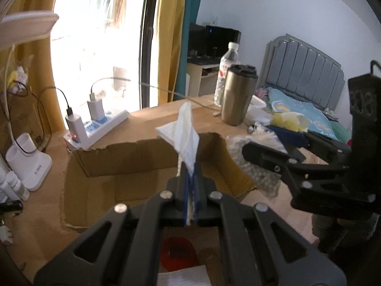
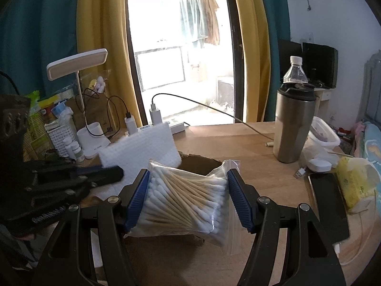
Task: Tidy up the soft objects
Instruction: 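Carry the cotton swab bag and white wipe into the cardboard box with both grippers, then open both grippers to release the swabs and wipe into the box, then move both grippers back toward the remaining items beside the box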
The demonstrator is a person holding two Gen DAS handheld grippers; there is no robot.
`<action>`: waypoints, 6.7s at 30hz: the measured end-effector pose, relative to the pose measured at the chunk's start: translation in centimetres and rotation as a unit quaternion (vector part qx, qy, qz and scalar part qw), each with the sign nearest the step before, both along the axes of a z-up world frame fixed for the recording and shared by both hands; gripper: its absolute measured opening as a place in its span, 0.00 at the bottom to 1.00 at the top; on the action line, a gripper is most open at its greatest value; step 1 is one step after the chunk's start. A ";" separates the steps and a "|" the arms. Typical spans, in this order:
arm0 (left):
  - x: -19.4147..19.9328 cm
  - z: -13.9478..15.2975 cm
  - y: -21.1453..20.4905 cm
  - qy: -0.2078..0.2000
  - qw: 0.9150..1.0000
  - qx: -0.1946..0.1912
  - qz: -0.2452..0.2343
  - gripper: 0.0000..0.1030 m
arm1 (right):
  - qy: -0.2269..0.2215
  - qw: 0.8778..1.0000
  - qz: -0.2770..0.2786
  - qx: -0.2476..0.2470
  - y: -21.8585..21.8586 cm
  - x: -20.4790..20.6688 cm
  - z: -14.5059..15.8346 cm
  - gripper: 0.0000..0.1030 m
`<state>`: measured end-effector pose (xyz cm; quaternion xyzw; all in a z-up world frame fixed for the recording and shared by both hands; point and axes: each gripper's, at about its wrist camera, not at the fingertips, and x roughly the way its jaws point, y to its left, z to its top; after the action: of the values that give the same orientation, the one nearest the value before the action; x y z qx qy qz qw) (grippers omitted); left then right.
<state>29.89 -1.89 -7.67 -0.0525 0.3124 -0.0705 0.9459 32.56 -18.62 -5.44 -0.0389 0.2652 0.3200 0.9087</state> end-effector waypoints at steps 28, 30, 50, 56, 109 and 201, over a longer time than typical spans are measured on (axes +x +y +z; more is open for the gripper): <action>1.7 -3.1 2.6 0.062 0.997 -0.004 0.036 0.19 | 0.038 0.999 0.000 -0.010 4.3 2.6 -1.6 0.68; 1.3 -2.9 2.9 0.059 0.997 -0.003 0.040 0.19 | 0.038 0.999 -0.002 -0.008 4.3 2.5 -1.4 0.68; -2.6 -0.3 4.5 0.018 0.998 -0.016 0.058 0.93 | 0.012 1.000 -0.022 -0.004 3.6 -0.2 1.0 0.77; -3.9 0.5 4.7 0.003 0.998 -0.017 0.061 0.93 | 0.005 1.000 -0.028 -0.002 3.3 -1.5 1.8 0.77; -2.1 -0.8 13.6 0.015 0.985 -0.169 -0.016 0.96 | 0.047 0.996 0.055 -0.046 12.3 0.1 -2.9 0.03; -16.7 -5.7 5.5 0.033 0.995 -0.037 0.086 0.96 | 0.053 0.996 0.020 -0.069 2.0 -15.3 -6.3 0.73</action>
<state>13.15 3.60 -13.40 -0.1163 0.3348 0.0017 0.9351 17.25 -16.60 -11.73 -0.0902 0.3334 0.3207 0.8820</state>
